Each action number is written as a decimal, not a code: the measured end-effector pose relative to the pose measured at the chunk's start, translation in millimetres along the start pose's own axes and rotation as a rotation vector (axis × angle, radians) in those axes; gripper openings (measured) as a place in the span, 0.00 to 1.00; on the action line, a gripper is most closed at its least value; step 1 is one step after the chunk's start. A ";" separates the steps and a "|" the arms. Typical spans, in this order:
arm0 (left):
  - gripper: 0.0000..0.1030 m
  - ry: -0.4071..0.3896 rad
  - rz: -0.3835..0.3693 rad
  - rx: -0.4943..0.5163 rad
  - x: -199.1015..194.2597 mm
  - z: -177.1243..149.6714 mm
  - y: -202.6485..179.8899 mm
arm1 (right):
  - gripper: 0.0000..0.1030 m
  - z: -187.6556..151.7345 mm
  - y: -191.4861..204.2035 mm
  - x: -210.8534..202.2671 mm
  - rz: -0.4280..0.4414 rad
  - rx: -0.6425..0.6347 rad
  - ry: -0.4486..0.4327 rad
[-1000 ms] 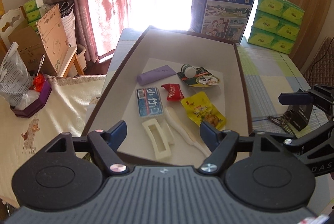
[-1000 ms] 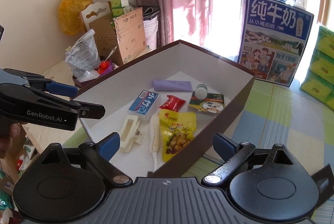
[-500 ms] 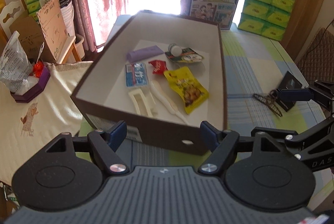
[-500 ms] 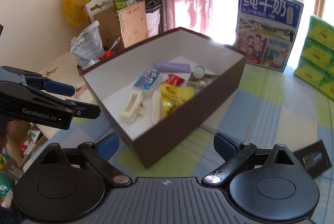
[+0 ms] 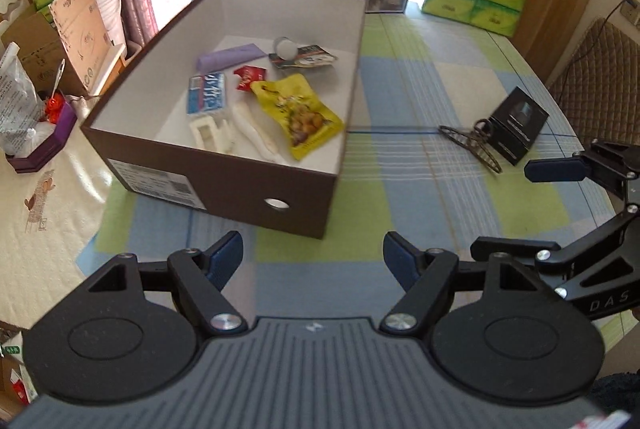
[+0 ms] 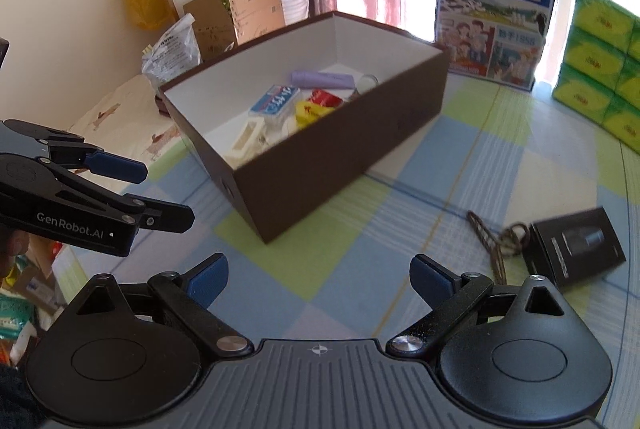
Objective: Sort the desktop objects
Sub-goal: 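Withdraw both tools from the box toward the lanyard and black box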
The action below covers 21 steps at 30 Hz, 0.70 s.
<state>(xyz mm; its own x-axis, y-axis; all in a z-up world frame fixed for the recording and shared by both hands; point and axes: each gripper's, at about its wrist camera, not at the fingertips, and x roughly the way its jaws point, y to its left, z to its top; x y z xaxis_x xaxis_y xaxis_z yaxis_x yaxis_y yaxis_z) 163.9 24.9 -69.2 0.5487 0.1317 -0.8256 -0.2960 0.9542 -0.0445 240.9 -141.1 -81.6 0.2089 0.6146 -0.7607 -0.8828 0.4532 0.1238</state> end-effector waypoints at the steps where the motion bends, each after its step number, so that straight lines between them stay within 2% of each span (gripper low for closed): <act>1: 0.72 0.001 -0.001 -0.001 -0.1 -0.7 -4.5 | 0.92 -3.2 -2.9 -2.0 0.001 0.002 0.004; 12: 0.72 0.029 -0.004 -0.009 12.1 -5.2 -49.2 | 0.92 -34.0 -45.8 -14.6 -0.014 0.042 0.058; 21: 0.71 0.043 -0.058 0.032 53.2 9.6 -103.3 | 0.92 -58.1 -121.1 -21.3 -0.162 0.161 0.088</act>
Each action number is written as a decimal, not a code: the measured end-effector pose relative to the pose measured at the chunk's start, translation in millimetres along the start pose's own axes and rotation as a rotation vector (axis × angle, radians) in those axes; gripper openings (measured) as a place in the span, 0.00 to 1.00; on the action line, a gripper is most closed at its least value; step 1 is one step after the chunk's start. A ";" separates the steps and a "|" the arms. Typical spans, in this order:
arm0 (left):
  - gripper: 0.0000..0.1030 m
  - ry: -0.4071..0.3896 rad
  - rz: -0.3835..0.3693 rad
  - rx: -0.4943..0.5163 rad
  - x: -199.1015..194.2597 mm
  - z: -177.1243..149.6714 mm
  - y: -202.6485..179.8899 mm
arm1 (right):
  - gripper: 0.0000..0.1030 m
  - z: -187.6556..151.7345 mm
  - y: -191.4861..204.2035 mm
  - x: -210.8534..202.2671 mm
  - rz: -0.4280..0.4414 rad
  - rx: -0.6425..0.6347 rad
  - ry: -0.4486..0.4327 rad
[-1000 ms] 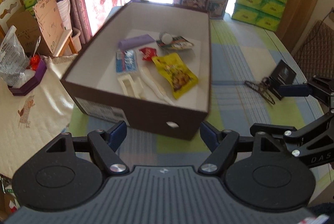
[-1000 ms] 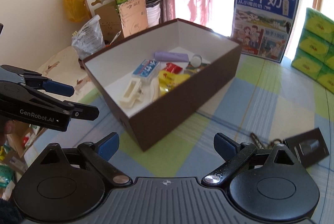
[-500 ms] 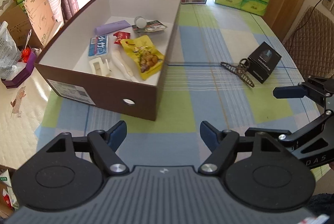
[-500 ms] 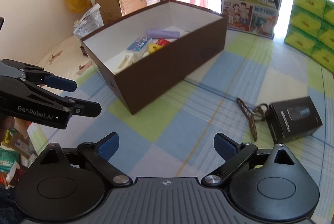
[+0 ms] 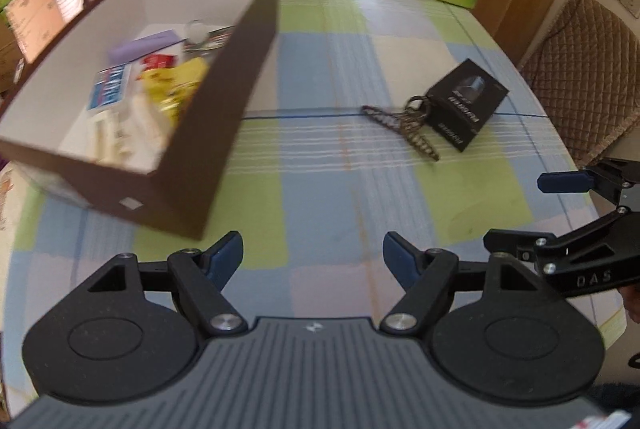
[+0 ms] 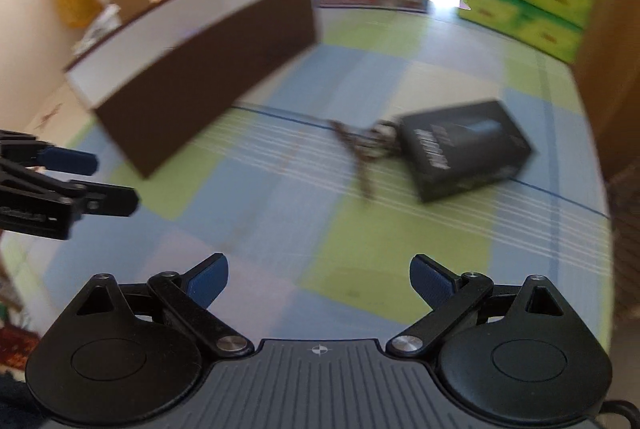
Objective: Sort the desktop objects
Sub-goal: 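Grasp the brown braided lanyard with the left gripper while the right grasps the black FLYCO box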
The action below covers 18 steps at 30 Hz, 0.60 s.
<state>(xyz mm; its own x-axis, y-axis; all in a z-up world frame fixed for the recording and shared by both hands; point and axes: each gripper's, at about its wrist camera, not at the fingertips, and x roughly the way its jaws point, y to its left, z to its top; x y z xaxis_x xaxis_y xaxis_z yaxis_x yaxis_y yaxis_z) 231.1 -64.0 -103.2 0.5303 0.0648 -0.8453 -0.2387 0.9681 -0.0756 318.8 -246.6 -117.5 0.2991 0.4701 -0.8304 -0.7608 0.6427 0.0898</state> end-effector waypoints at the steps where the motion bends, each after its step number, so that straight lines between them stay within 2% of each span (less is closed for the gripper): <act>1: 0.71 -0.003 -0.007 0.005 5.6 4.1 -5.8 | 0.92 -0.2 -9.4 0.4 -0.017 0.007 0.000; 7: 0.71 -0.023 -0.047 0.051 41.8 32.8 -42.8 | 0.92 4.7 -57.7 5.8 -0.087 0.032 -0.007; 13: 0.70 -0.018 -0.068 0.081 84.6 59.2 -73.0 | 0.92 22.7 -93.3 18.7 -0.107 0.024 -0.036; 18: 0.63 0.011 -0.070 0.097 122.1 77.4 -89.3 | 0.92 36.5 -112.5 28.5 -0.107 0.030 -0.042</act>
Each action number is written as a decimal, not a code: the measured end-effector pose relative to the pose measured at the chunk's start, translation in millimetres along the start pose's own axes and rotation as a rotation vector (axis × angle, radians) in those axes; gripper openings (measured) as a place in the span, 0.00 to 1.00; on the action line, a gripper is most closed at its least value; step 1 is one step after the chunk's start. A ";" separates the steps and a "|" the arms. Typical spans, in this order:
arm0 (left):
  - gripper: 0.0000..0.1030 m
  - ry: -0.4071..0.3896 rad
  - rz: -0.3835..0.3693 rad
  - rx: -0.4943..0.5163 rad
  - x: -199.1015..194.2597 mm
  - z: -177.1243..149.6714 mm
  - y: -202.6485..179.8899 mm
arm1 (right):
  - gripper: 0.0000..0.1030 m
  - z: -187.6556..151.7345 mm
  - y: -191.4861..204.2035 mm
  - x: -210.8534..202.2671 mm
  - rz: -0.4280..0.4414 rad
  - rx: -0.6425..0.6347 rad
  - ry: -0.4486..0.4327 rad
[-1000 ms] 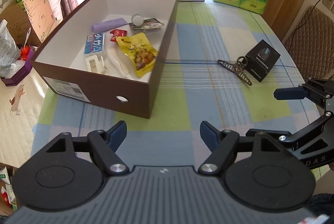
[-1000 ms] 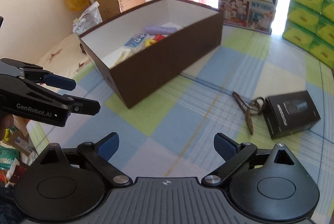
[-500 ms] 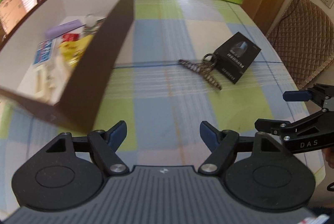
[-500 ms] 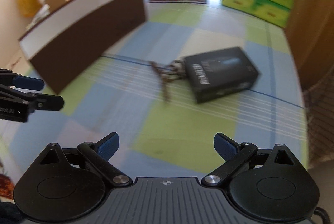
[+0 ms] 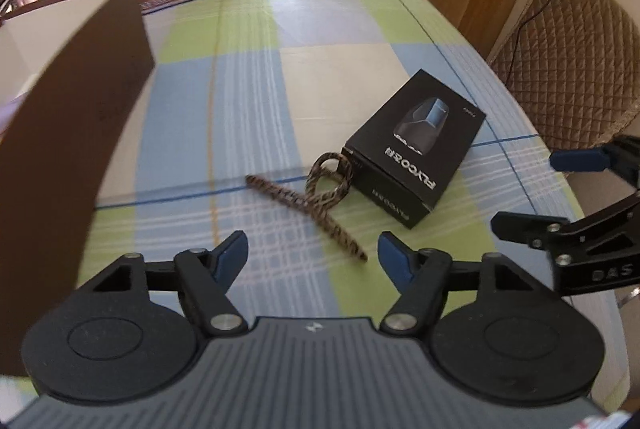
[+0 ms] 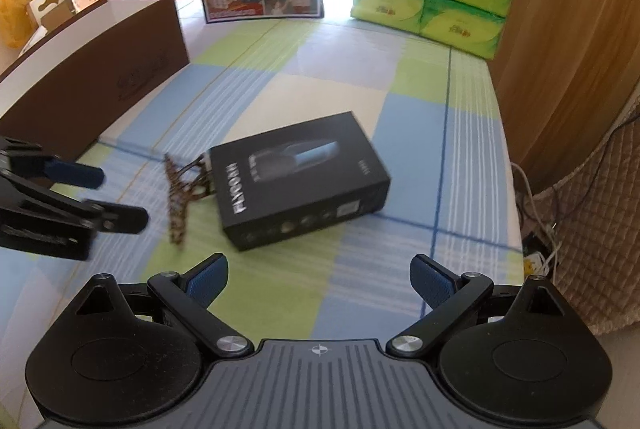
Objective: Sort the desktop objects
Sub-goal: 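Grasp the brown braided lanyard with the left gripper while the right grasps the black FLYCO box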
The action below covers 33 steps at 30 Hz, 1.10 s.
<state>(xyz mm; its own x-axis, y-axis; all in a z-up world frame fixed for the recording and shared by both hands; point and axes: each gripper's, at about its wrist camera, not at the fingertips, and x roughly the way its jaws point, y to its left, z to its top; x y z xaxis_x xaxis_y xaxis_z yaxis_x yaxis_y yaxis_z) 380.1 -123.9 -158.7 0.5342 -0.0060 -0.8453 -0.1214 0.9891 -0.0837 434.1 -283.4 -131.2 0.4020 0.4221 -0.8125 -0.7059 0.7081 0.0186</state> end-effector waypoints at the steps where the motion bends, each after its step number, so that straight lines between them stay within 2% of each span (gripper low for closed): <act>1: 0.62 0.008 0.002 0.004 7.1 3.4 -2.0 | 0.92 2.6 -2.6 2.3 0.003 0.002 -0.002; 4: 0.59 0.028 0.012 0.022 26.2 11.1 -6.9 | 0.92 11.2 -10.9 6.7 0.013 0.008 -0.014; 7: 0.48 0.043 0.014 0.023 41.4 16.9 -8.0 | 0.92 21.8 -17.4 12.3 0.029 0.016 -0.029; 8: 0.40 0.049 0.019 0.025 46.0 18.3 -7.9 | 0.92 25.6 -18.9 15.1 0.035 0.018 -0.033; 11: 0.28 0.052 0.047 0.038 56.2 19.9 -5.0 | 0.92 35.5 -22.0 25.2 0.047 0.016 -0.039; 12: 0.16 0.048 0.048 0.032 57.1 20.0 -2.4 | 0.92 38.9 -22.5 29.0 0.050 0.016 -0.041; 14: 0.05 0.042 0.073 0.028 56.8 20.3 3.3 | 0.92 45.7 -24.1 36.9 0.065 0.023 -0.051; 19: 0.05 0.050 0.099 -0.014 50.5 16.3 26.3 | 0.92 62.6 -30.0 62.0 0.136 0.032 -0.041; 24: 0.05 0.059 0.134 -0.020 41.1 7.3 45.8 | 0.92 69.6 -31.6 85.3 0.234 -0.039 -0.015; 26: 0.05 0.068 0.148 -0.017 37.1 3.6 50.8 | 0.90 67.8 -24.4 84.7 0.277 -0.137 -0.024; 30: 0.05 0.078 0.142 -0.021 28.5 -5.9 59.7 | 0.79 56.7 -5.8 76.3 0.395 -0.320 -0.029; 33: 0.05 0.090 0.138 -0.020 21.5 -12.5 64.8 | 0.79 43.3 8.8 66.8 0.458 -0.431 -0.031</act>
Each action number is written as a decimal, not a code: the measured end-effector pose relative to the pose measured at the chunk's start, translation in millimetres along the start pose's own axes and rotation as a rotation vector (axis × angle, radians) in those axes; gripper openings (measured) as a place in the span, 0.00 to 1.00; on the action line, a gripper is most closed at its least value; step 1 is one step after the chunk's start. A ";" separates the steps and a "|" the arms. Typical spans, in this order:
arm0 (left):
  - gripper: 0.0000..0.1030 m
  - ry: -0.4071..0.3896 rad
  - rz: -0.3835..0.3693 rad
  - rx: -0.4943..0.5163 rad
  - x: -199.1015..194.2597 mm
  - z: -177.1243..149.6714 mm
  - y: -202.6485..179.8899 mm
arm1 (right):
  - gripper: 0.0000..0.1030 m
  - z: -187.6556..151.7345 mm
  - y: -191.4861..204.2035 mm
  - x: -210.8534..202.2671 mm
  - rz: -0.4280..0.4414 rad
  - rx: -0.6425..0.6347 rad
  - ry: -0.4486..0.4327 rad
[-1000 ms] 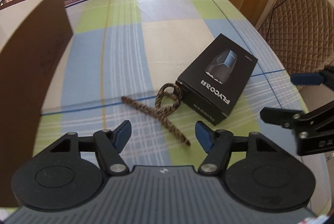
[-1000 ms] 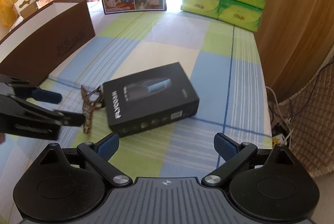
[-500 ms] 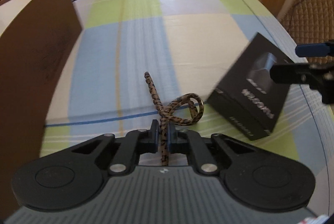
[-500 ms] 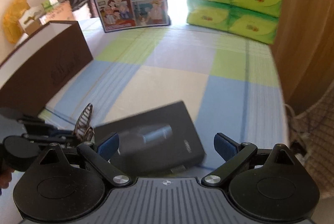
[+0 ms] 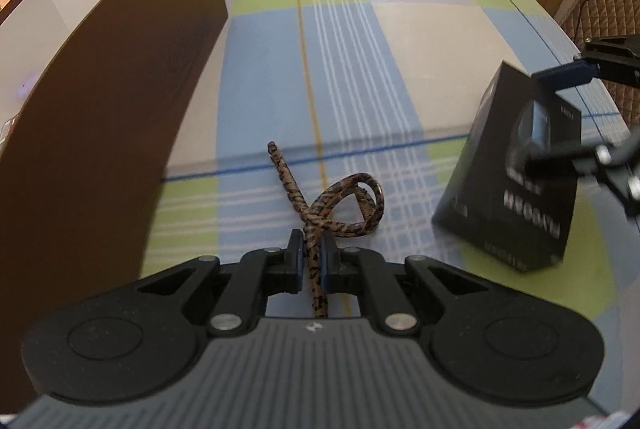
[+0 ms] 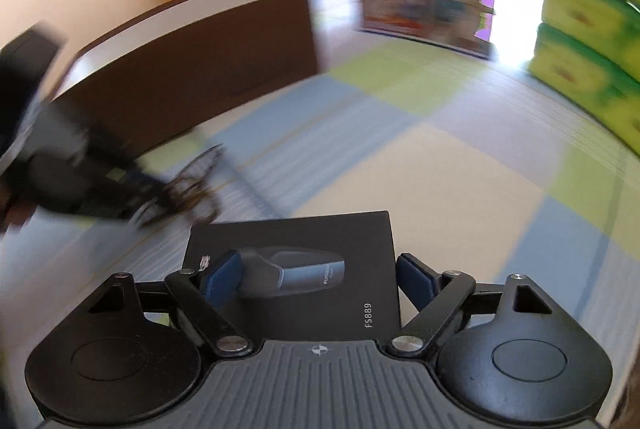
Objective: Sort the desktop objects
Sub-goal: 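Grasp the brown braided lanyard with the left gripper while the right grasps the black FLYCO box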
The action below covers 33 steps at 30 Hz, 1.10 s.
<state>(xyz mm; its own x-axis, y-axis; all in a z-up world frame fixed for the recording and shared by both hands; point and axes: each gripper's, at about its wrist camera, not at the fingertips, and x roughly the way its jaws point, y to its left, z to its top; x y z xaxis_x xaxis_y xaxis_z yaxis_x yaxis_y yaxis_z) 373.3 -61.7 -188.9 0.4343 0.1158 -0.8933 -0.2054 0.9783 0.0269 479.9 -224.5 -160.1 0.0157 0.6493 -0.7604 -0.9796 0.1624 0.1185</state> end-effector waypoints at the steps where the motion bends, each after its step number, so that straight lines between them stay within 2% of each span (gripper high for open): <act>1: 0.05 0.004 -0.001 0.000 -1.7 -2.9 2.4 | 0.79 -3.1 7.8 -0.8 0.022 -0.026 0.004; 5: 0.05 0.021 -0.005 0.003 -10.2 -15.9 9.6 | 0.79 -11.6 31.7 -5.8 0.065 -0.100 0.029; 7: 0.05 0.029 -0.007 0.000 -13.0 -21.4 11.4 | 0.79 -14.6 40.1 -9.5 -0.017 -0.069 0.041; 9: 0.05 0.033 -0.011 -0.008 -16.0 -26.9 14.4 | 0.85 -14.4 45.1 -10.7 -0.117 0.051 0.078; 12: 0.05 0.034 -0.018 -0.017 -19.9 -33.4 15.9 | 0.89 -20.3 50.2 -16.6 -0.257 0.312 0.113; 17: 0.05 0.030 -0.030 -0.023 -22.8 -40.2 16.5 | 0.90 -25.6 59.7 -20.2 -0.219 0.711 0.058; 19: 0.05 0.028 -0.037 -0.020 -22.0 -39.6 17.6 | 0.91 -18.3 60.0 -10.6 -0.232 0.803 0.048; 22: 0.05 0.027 -0.048 -0.017 -20.2 -37.7 19.7 | 0.92 0.6 62.3 7.2 -0.310 0.879 0.046; 25: 0.05 0.024 -0.056 -0.017 -18.2 -35.7 21.6 | 0.95 11.5 61.4 24.3 -0.376 0.898 0.060; 28: 0.05 0.022 -0.064 -0.017 -17.0 -34.8 23.3 | 0.95 17.7 63.3 40.0 -0.430 0.799 0.129; 30: 0.05 0.022 -0.072 -0.014 -16.9 -34.9 25.0 | 0.94 18.6 67.3 44.0 -0.422 0.710 0.139; 33: 0.05 0.022 -0.088 -0.011 -17.6 -35.5 28.2 | 0.91 11.9 66.8 42.1 -0.352 0.579 0.159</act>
<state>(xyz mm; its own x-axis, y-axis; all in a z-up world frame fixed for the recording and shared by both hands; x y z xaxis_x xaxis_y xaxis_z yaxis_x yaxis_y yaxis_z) 328.8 -42.3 -188.4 0.4322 0.0254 -0.9014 -0.1767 0.9826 -0.0570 417.5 -177.5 -176.6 0.2400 0.3759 -0.8950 -0.6567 0.7419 0.1355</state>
